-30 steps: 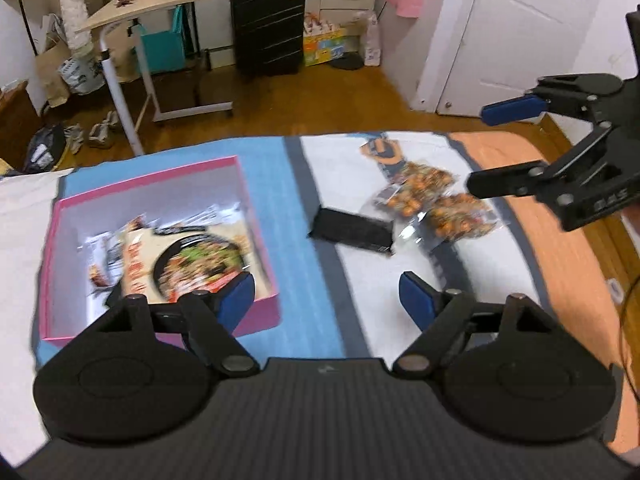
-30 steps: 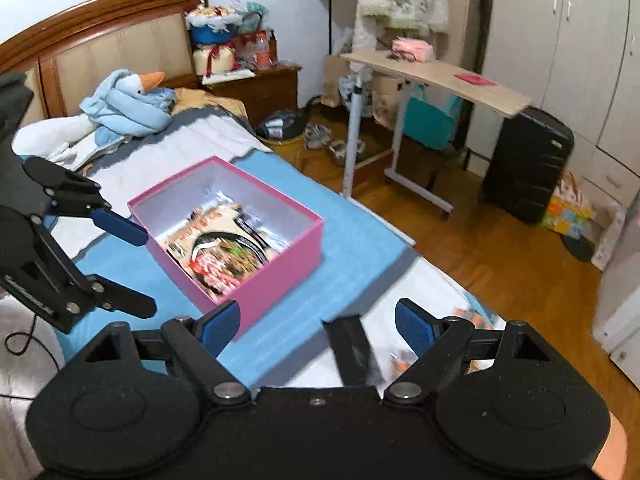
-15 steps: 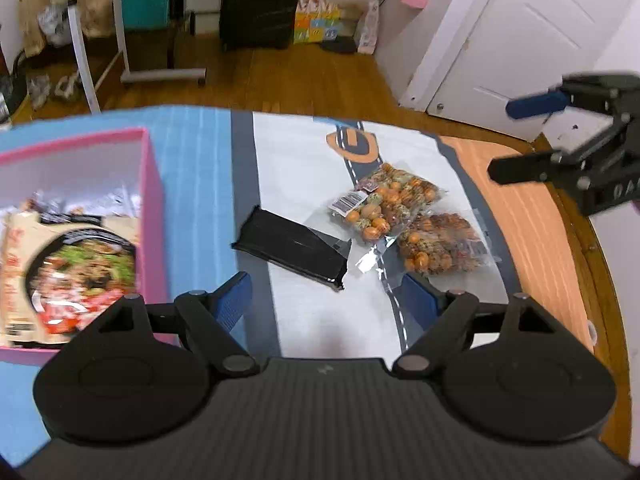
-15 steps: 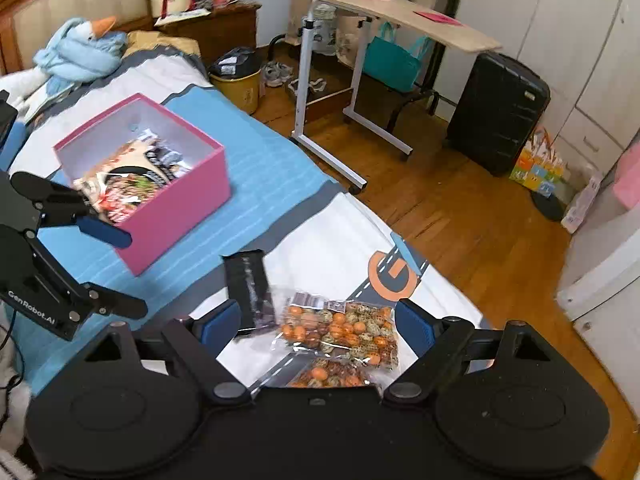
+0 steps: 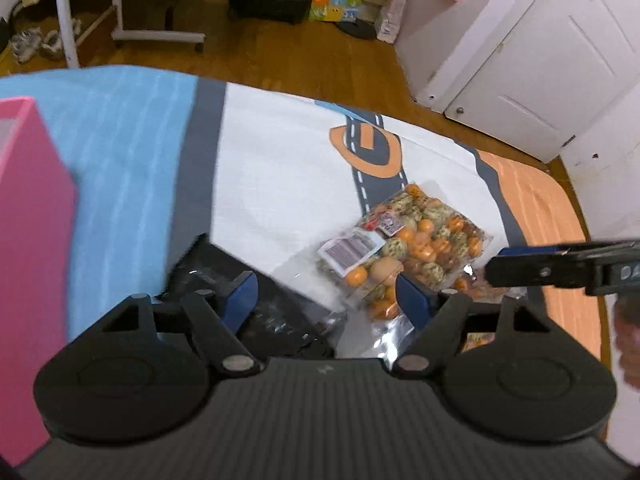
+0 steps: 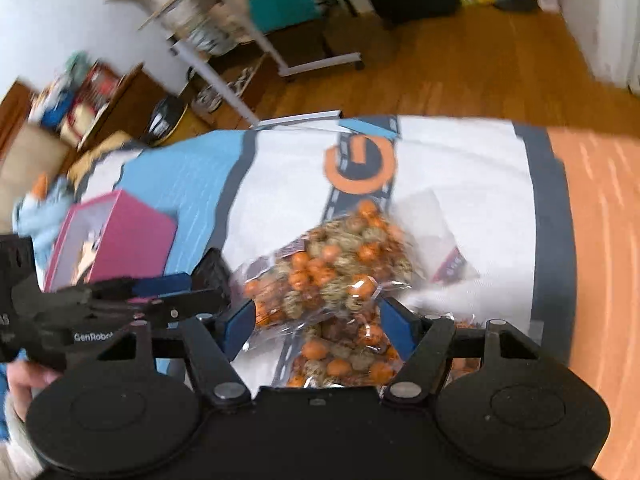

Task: Organize snacks
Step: 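Move both tools toward the quail egg bags and black pouch on the bed, then grasp a quail egg bag with the right tool and lift it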

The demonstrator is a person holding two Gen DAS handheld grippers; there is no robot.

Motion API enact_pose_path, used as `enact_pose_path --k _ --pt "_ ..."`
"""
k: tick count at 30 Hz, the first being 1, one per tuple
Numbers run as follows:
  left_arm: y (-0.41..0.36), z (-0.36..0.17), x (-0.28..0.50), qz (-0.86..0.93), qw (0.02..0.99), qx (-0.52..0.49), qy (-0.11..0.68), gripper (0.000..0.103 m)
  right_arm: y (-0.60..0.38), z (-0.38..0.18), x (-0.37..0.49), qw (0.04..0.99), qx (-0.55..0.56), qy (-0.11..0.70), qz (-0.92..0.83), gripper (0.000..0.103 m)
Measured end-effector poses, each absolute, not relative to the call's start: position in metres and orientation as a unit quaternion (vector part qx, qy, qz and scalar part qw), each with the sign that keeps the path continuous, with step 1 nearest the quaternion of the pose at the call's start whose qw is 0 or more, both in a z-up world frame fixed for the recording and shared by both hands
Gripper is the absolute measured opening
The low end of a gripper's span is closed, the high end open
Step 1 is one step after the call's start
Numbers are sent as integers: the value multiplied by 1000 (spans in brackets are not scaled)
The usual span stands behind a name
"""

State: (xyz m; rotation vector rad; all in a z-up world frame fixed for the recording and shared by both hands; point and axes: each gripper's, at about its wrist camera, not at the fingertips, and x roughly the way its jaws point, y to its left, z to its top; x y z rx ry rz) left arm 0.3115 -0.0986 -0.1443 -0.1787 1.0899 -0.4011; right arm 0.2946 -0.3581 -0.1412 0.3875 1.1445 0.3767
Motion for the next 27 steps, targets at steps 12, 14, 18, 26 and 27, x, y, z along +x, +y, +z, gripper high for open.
enact_pose_path --k 12,14,18,26,27 --pt "-116 -170 346 -301 788 -57 534 85 -361 -190 309 813 258 504 133 77" --pt "-122 -170 341 -324 781 -37 532 88 -358 -192 311 815 259 501 131 74" --pt "-146 -168 315 -345 788 72 505 95 -361 -194 311 805 294 500 128 65" --pt "-158 -172 314 -334 793 124 495 101 -375 -189 311 815 277 503 79 70" --pt "-159 -174 316 -336 792 126 493 102 -378 -189 310 817 278 500 77 70"
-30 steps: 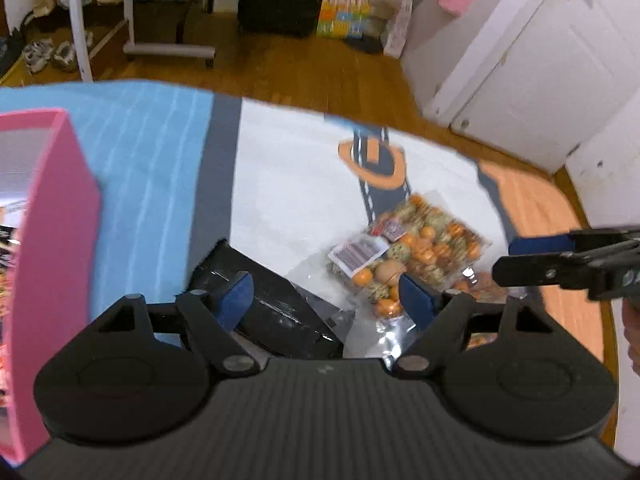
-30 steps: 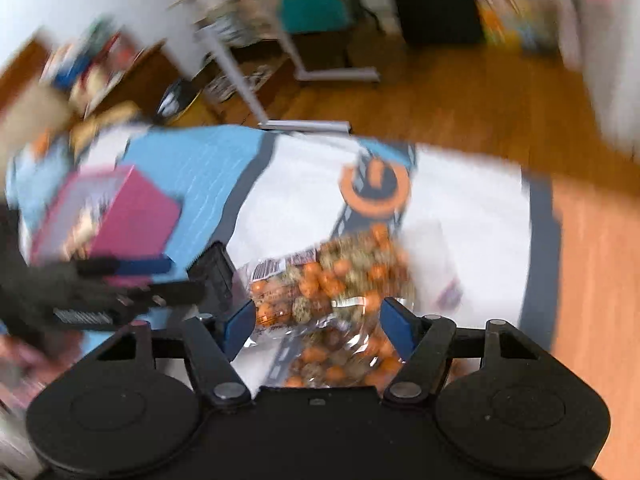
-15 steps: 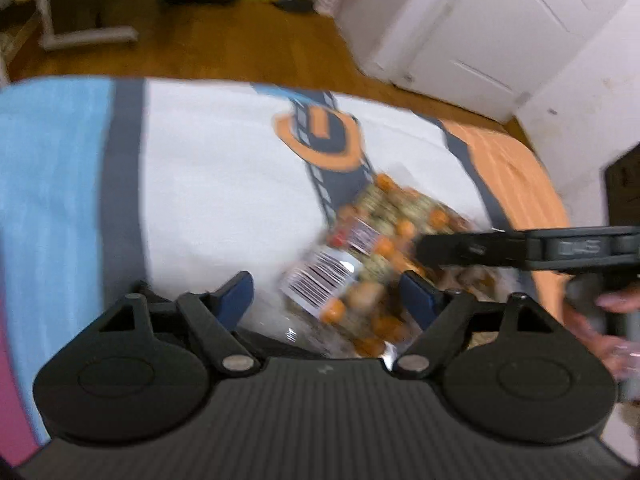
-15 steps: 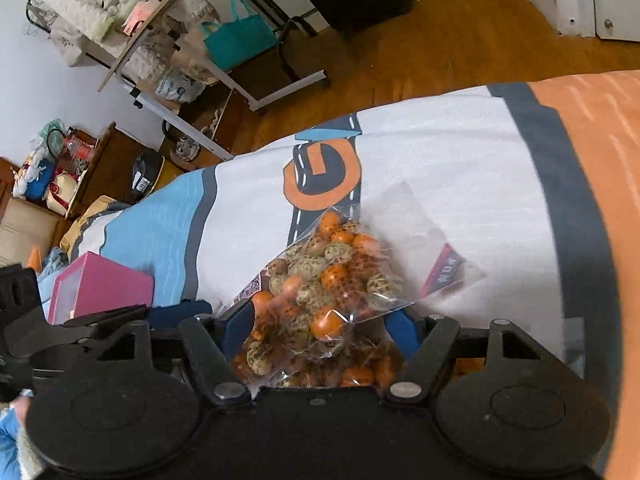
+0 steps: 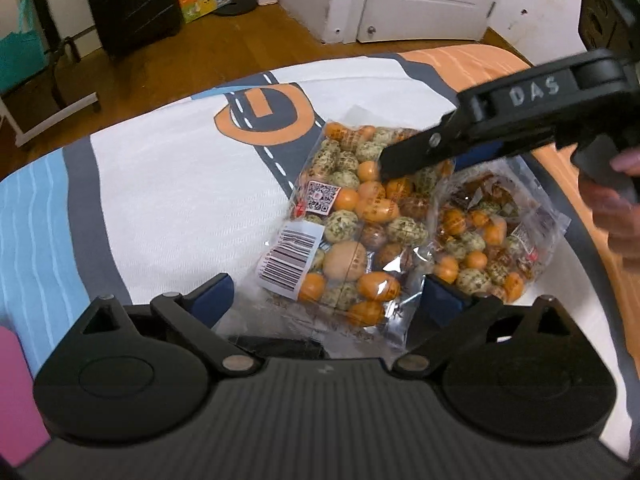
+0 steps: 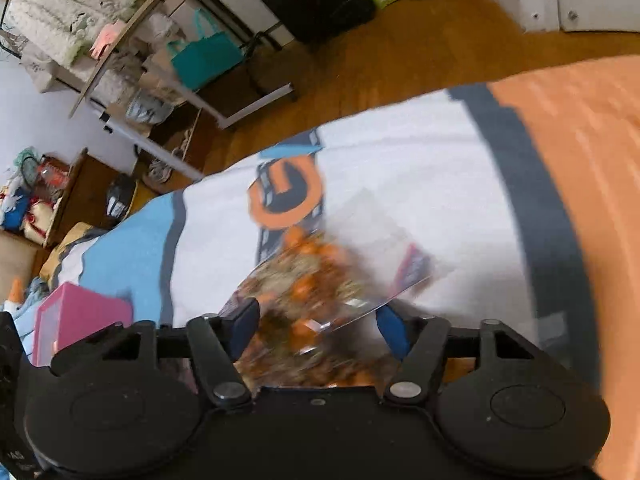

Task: Organize snacks
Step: 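Grasp a quail egg bag with the right tool and lift it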

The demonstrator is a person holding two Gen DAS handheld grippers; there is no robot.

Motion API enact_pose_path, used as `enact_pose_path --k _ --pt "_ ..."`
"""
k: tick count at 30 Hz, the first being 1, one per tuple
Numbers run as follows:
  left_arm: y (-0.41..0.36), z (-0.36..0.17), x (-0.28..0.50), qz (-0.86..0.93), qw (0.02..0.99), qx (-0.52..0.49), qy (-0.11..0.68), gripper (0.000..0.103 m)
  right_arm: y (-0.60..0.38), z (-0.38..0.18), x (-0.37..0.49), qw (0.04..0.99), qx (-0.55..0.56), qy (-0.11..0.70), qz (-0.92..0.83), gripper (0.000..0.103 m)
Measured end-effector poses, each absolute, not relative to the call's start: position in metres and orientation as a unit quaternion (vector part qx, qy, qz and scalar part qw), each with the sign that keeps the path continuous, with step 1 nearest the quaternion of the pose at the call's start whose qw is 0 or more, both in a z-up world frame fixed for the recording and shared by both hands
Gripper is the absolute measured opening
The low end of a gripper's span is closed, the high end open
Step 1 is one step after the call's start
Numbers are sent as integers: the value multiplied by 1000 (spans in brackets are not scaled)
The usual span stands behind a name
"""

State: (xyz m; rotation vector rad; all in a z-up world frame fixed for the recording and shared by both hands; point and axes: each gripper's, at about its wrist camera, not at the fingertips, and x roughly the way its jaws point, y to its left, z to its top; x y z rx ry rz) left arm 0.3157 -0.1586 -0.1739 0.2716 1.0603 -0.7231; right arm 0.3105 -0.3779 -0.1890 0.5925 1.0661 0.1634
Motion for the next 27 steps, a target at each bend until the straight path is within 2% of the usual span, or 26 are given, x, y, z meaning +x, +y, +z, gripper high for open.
enact_pose_path --k 2,3,4,5,6,9,23,25,26,27 --pt "-161 -177 312 -338 797 141 480 100 -384 -195 313 810 297 499 78 68" --pt "-162 -179 309 -337 799 151 475 98 -387 -198 313 809 308 494 81 59" --pt "-163 -180 307 -334 800 154 474 97 -387 -201 314 808 319 488 90 55" --pt "-163 -180 306 -331 801 153 474 93 -388 -203 314 805 331 484 93 51" --pt "-163 -181 307 -337 801 151 472 83 -388 -204 313 803 339 481 94 47" --pt "-168 -175 297 -341 801 173 461 73 -385 -202 313 802 343 478 99 43" --pt "-173 -162 275 -328 808 210 443 64 -377 -175 307 801 330 489 103 37" --pt "-171 -156 268 -331 808 210 439 60 -373 -167 305 804 321 489 105 37" --pt "-171 -153 263 -336 807 211 437 53 -372 -164 303 805 317 490 106 36" --pt "-171 -150 259 -337 807 216 434 51 -370 -160 301 806 313 491 106 36"
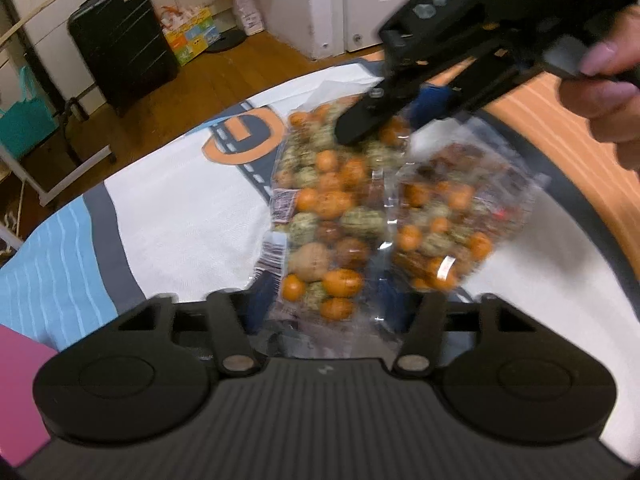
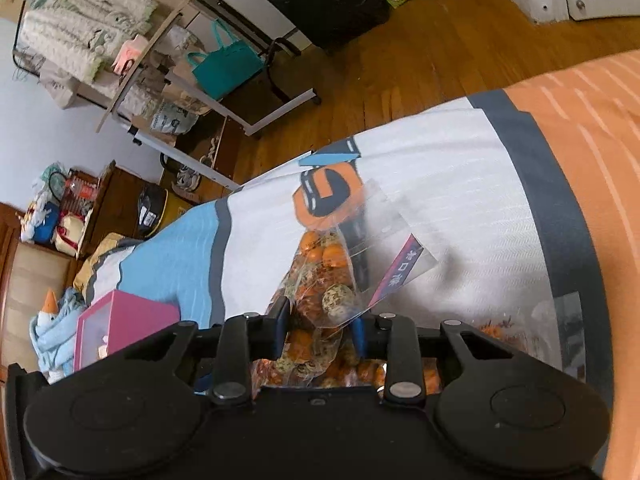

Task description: Organize snacks

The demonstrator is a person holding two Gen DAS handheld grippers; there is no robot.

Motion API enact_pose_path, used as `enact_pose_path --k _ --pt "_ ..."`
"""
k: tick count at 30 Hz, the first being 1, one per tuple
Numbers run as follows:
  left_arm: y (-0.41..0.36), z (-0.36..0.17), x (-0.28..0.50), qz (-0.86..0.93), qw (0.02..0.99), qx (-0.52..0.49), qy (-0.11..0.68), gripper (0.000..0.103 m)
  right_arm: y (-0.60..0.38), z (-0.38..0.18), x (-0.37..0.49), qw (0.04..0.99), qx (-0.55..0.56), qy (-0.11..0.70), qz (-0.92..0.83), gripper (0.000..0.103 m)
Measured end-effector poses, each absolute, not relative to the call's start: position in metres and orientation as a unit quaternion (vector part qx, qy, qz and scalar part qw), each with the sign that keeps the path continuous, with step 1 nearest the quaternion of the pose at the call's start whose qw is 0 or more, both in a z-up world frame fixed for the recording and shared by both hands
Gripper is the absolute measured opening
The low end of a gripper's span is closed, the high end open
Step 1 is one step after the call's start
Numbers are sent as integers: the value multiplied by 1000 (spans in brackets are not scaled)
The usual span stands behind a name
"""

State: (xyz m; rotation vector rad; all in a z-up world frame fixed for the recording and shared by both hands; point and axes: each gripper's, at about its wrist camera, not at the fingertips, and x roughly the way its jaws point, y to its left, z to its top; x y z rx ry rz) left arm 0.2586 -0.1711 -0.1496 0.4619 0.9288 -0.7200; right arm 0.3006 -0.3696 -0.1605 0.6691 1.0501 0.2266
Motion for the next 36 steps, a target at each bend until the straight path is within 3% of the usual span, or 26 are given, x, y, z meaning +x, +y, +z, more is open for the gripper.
enact_pose_path --k 16,18,20,29,32,36 --pt "-129 -124 219 -330 819 169 438 49 -322 -111 272 818 253 501 127 34" --pt "-125 -125 217 -338 813 153 449 40 -320 -111 268 818 248 503 124 33" --pt "-121 -127 214 -348 807 139 456 40 -323 -114 261 815 250 509 117 33" --pt "-84 -143 225 -350 799 10 489 54 -335 -138 233 819 256 503 100 33" --pt "-72 -143 231 -336 813 -13 476 71 -340 -144 231 817 266 503 97 33" --pt "-62 -155 250 -320 814 -48 482 73 -345 -150 232 816 263 507 90 34"
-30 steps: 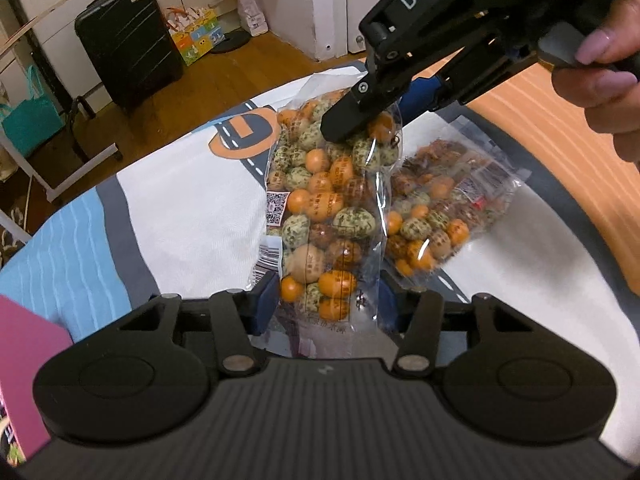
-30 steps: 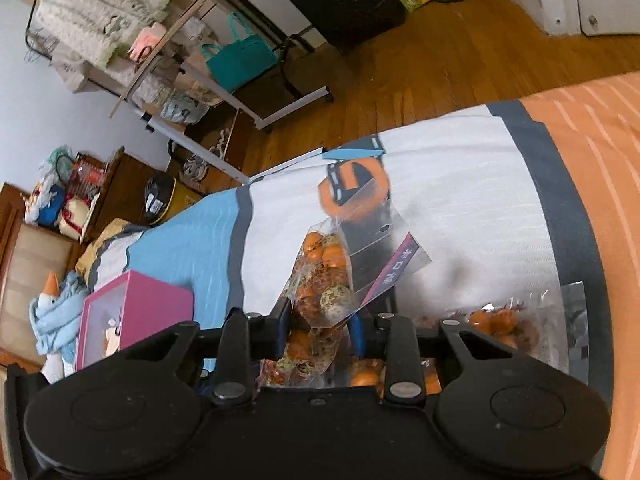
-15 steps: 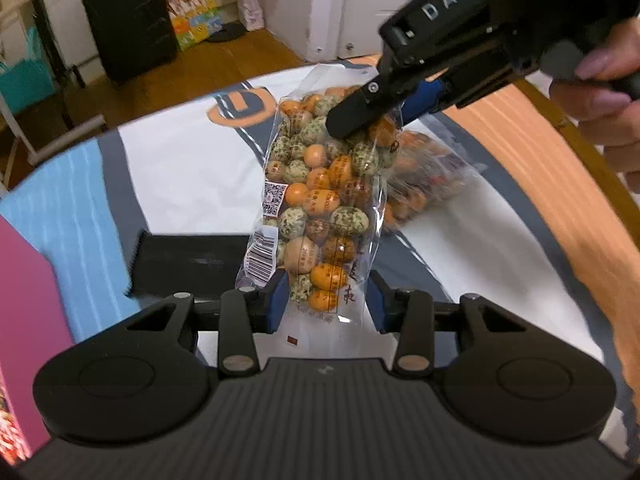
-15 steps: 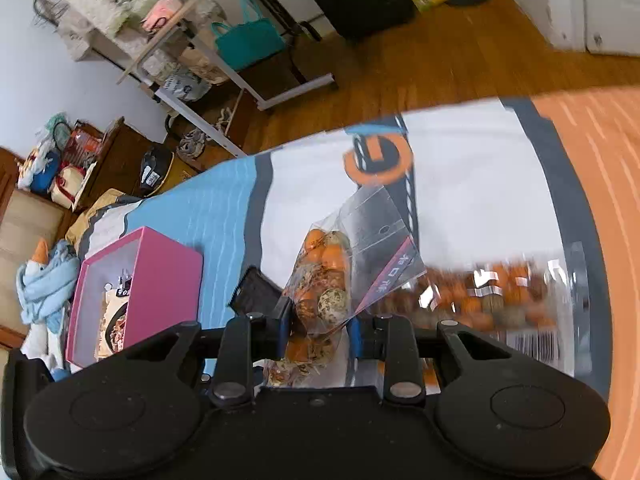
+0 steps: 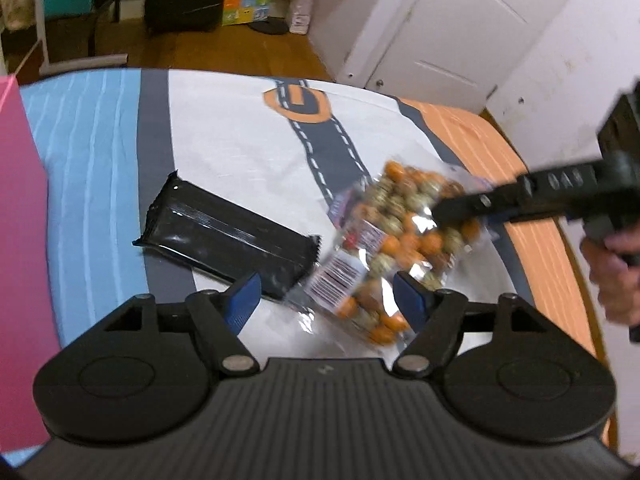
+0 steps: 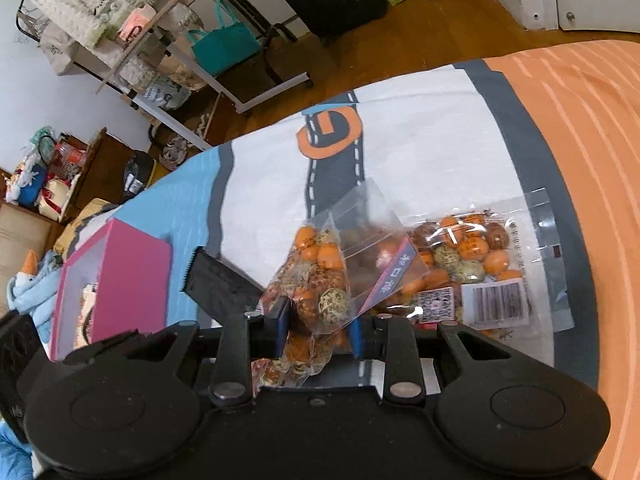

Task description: Organize snacks

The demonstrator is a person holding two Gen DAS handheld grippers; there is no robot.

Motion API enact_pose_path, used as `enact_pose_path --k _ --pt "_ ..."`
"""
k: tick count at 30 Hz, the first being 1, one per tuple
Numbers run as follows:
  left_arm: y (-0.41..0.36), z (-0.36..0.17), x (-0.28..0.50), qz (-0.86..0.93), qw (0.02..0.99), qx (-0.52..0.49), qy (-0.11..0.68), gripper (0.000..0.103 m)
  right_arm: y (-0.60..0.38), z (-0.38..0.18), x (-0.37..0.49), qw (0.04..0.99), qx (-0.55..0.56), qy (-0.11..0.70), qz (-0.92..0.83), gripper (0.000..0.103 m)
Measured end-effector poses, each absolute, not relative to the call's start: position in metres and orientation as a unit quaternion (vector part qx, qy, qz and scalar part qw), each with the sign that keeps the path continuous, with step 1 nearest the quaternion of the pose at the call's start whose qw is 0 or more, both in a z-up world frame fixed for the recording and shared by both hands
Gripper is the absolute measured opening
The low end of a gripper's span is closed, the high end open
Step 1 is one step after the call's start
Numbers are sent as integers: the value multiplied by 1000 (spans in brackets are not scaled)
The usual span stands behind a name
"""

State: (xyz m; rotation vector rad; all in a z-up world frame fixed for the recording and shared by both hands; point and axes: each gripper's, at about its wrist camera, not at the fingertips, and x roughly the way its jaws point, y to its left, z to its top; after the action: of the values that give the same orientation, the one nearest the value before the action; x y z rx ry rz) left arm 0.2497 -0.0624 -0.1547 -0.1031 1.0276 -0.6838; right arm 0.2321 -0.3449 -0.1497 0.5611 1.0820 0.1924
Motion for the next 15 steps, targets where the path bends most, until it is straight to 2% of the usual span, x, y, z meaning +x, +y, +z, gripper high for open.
enact_pose_path --k 4,6,8,11,14,15 --pt "-70 -172 264 -342 792 -35 505 75 -341 -148 232 821 238 511 85 39" --pt "-78 -176 264 -364 786 -10 499 82 -337 -146 231 830 210 511 79 43" --pt "-82 -177 264 -384 785 6 486 85 -334 -145 231 834 198 509 78 44" --pt "-89 -177 266 -403 779 19 481 89 -332 -145 232 843 171 505 71 53" --pt "-92 -177 268 -426 768 15 478 89 -327 -145 231 856 146 491 68 54" --pt "-93 -177 268 -435 763 8 478 81 -325 -144 229 861 137 485 69 55"
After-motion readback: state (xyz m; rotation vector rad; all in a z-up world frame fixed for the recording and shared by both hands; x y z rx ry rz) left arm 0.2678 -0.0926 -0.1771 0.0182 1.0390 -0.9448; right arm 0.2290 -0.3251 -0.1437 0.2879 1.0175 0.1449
